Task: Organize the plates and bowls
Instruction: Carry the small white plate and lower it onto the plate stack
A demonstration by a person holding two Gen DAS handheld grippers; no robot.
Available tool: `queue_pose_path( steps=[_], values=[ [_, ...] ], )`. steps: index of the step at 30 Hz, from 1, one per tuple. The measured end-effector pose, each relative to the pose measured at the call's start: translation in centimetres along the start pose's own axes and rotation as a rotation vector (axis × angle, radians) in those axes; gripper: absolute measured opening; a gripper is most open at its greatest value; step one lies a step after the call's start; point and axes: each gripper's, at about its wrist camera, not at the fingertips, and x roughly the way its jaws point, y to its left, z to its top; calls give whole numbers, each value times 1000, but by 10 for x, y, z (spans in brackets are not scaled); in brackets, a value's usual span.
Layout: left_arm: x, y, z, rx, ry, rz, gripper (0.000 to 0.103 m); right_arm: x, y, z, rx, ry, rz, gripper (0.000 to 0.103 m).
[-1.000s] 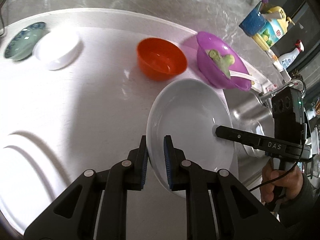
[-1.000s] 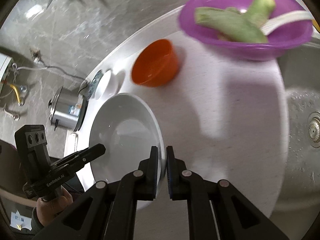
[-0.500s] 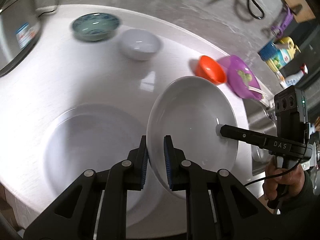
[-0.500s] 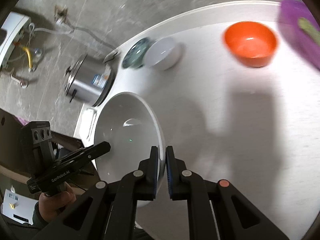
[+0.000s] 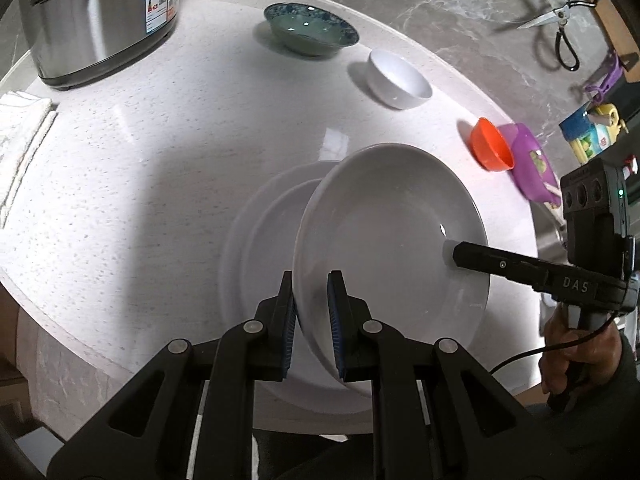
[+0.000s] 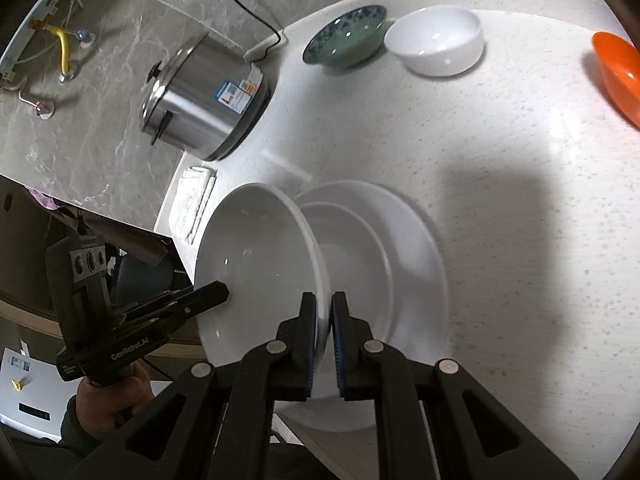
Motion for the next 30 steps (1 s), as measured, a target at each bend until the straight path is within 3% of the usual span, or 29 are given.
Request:
queue_pose_path(
  steps=[15,30],
  values=[
    [36,20,-4,75,86,54,14,32,-9,-7,47,54,-64,10],
    [55,-7,-2,141,96,116,17,36,-9,-11,30,61,-141,10]
  ],
)
